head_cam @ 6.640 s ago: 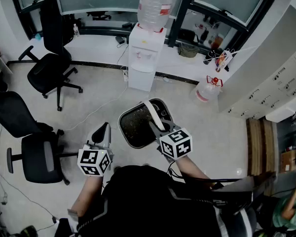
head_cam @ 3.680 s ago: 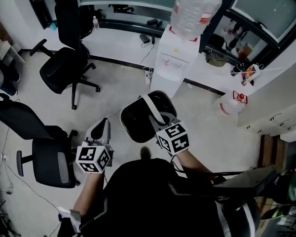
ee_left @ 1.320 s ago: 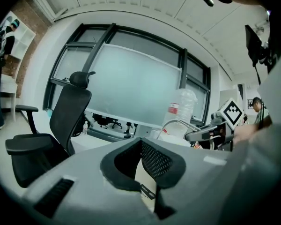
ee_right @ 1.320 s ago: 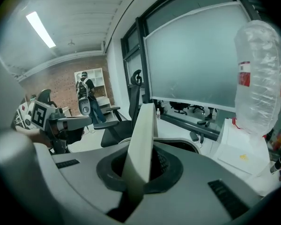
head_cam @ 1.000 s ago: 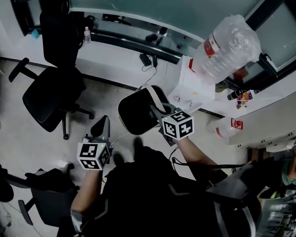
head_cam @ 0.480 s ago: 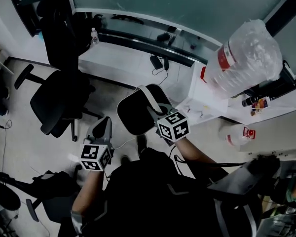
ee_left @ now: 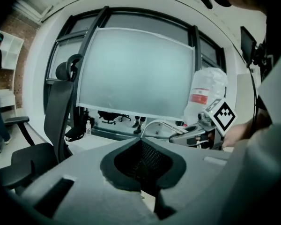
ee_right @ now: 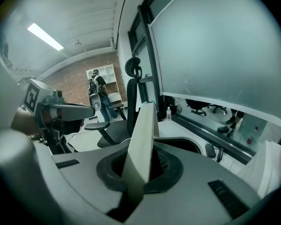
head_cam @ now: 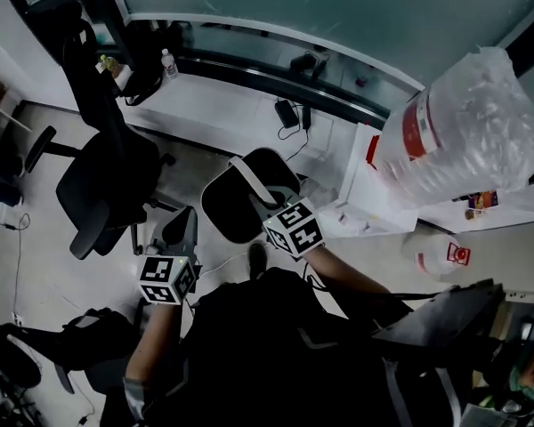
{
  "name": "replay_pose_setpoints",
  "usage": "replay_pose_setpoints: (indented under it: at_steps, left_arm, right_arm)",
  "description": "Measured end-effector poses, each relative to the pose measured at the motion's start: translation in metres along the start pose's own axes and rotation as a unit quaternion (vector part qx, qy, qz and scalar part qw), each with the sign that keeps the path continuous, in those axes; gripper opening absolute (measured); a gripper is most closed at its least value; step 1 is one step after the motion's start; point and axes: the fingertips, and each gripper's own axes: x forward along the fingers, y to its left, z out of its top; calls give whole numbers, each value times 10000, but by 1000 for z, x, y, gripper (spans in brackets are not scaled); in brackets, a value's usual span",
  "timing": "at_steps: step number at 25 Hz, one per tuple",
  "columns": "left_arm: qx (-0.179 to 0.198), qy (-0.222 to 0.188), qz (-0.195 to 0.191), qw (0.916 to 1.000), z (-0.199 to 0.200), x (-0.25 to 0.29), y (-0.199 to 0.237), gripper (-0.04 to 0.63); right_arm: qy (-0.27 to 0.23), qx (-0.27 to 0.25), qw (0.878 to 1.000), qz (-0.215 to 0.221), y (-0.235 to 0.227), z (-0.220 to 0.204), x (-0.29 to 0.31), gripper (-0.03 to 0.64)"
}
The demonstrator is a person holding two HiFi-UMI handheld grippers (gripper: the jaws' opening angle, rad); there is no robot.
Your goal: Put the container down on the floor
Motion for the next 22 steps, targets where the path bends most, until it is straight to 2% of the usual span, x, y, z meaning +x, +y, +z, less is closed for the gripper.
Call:
replay_pose_setpoints:
  at_steps: [8, 22]
  left_arm:
    - [-84, 222, 117, 9997, -5, 40, 15, 8]
    - [-80, 689, -319, 9971, -60, 117, 99, 8]
  right_arm:
    - [87, -110, 9999, 31, -28, 7, 34, 8]
    - [501, -222, 9983, -192, -57, -28, 136, 8]
